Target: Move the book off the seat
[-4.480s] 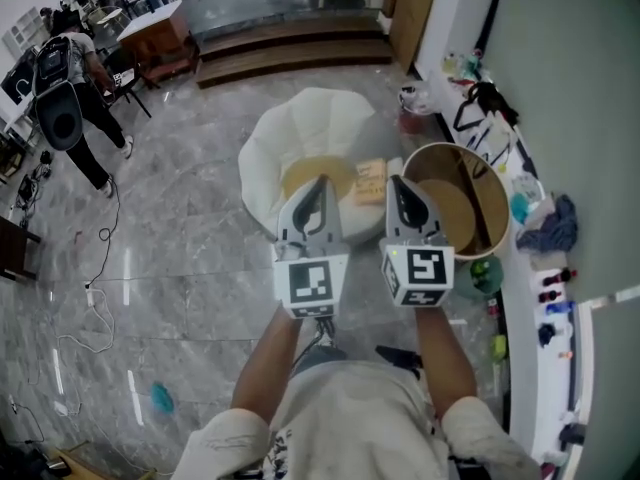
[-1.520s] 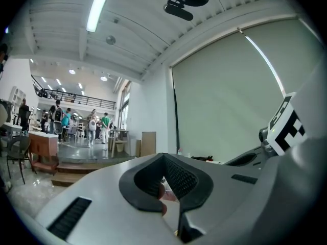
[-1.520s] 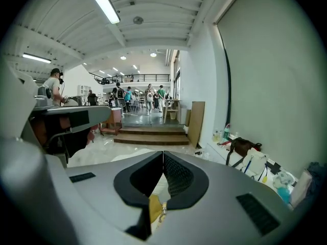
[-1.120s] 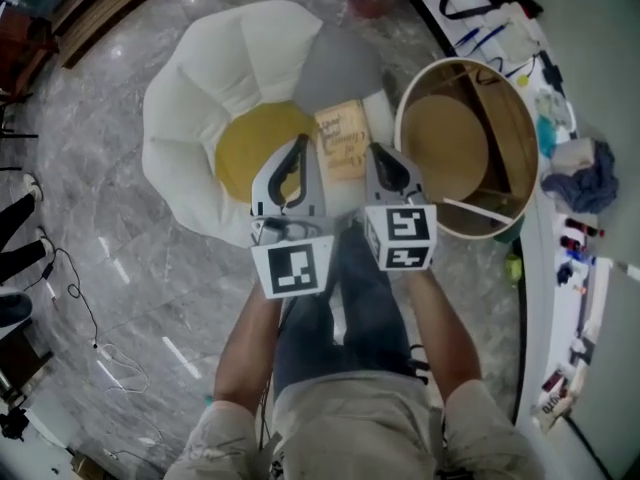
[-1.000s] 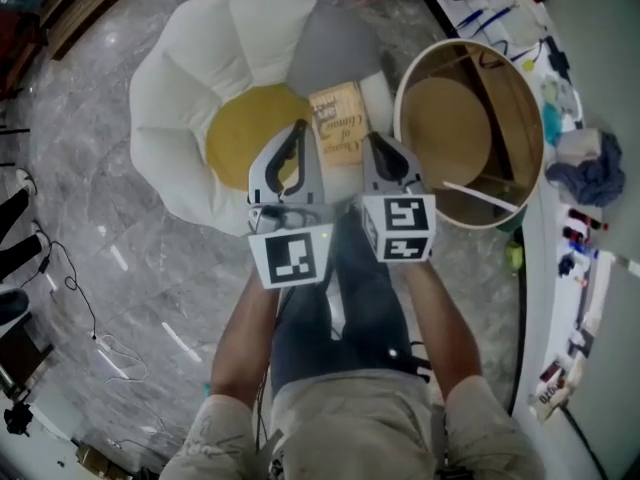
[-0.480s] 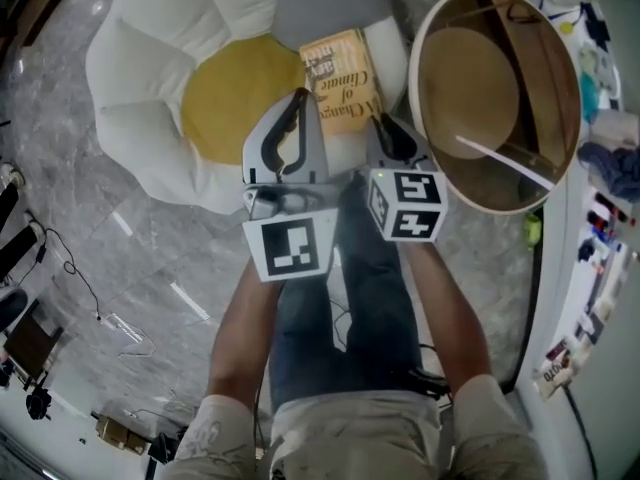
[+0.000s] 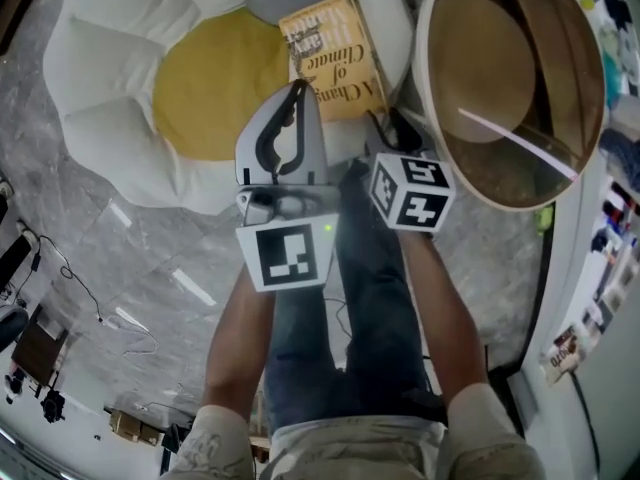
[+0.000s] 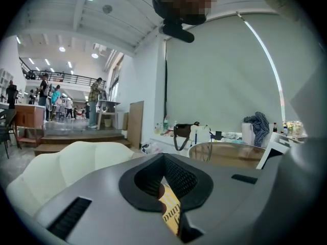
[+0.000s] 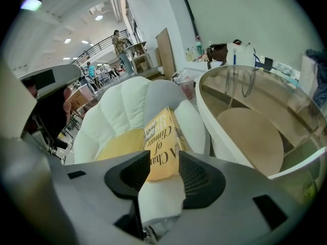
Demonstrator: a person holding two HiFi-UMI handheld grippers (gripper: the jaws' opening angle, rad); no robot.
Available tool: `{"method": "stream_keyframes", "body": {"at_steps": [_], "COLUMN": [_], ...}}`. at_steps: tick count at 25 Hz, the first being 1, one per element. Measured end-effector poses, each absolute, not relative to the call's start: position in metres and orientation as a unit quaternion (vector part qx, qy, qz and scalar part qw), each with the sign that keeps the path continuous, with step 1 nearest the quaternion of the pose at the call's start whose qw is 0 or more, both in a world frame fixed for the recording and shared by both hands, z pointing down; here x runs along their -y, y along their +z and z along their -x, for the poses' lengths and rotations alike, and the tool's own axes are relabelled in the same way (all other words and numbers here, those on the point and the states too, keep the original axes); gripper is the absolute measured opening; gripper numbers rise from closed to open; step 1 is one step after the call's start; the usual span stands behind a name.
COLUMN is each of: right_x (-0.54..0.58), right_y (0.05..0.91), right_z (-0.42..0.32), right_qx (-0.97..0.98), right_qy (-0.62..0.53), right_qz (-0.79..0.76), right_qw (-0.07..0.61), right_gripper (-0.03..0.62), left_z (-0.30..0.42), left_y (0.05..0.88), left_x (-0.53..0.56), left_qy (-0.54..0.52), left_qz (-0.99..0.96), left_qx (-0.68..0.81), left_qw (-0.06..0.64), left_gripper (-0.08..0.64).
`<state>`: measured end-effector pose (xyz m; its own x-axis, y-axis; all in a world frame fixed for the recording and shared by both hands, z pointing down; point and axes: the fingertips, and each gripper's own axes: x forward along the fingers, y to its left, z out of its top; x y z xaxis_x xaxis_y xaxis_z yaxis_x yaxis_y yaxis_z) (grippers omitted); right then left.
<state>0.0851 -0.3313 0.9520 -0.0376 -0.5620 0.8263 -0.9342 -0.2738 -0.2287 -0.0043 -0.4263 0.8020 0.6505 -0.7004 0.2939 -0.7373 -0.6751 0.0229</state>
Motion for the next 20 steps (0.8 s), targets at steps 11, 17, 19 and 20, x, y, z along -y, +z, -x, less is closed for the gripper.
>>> {"method": "stream_keyframes", "body": {"at_steps": [11,17,19,20], "right_x": [0.315,0.319,0.322,0.322], "right_y": [1.028,1.056,1.059,1.060], "right_z": [-0.101,-0.098,-0.101,-0.102], "right_qx": [0.536,0.541,0.544,0.545], "right_qy": [0.503,0.525,0.525,0.524], "right_qz": [-0.651,-0.636,-0.635,-0.636], "right_qw": [0.190,0.167,0.158,0.154], "right_gripper": [0.264,0.293,0.293,0.293], "left_z": [-0.011,-0.017,-0.021,-0.023], "left_y": [0.860,0.893,0.900,0.903], "left_x": [0.421,0.412,0.409,0.407], "left_qy": [0.138,0.149,0.152,0.154], "left_qz": [-0.908,-0.903,-0.902,-0.902], "left_qx": [0.386,0.388,0.387,0.387], "left_qw": [0.089,0.108,0.114,0.117], "left_gripper": [0.002,0.002,0.002,0.002]}}
